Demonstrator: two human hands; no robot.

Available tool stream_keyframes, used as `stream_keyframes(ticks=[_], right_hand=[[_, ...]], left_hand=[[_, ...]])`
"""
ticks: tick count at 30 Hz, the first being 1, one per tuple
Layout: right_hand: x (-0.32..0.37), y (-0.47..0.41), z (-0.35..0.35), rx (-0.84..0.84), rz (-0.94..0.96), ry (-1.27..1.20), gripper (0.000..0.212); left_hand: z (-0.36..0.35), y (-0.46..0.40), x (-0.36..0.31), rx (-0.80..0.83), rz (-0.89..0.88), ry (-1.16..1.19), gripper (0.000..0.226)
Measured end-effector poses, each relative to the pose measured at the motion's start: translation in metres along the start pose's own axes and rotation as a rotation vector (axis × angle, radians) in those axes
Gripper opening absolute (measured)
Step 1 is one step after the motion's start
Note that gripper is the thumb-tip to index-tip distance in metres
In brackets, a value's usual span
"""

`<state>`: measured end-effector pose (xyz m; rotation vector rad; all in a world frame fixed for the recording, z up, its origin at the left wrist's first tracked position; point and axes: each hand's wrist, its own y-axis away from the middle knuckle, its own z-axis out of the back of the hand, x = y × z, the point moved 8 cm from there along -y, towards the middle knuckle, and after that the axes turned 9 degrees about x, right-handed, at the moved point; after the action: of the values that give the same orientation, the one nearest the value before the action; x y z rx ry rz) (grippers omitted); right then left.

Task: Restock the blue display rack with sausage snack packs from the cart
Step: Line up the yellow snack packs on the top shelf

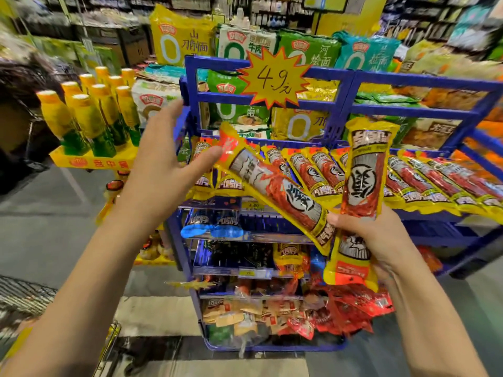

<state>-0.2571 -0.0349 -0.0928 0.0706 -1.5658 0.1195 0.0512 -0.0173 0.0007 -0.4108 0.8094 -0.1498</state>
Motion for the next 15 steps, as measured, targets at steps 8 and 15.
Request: stream_keyframes(ticks=[8,15], right_hand=[[-0.011,0.011,-0.059,-0.085,0.029,-0.209,0.039],[-0.001,0.010,-0.100,-0.022,0.014,-0.209,0.039]], left_hand=[[-0.106,0.051,0.000,0.187,0.291,0.665,0.036],[-0.087,0.033,0.004,0.087,0.295,0.592,0.055]])
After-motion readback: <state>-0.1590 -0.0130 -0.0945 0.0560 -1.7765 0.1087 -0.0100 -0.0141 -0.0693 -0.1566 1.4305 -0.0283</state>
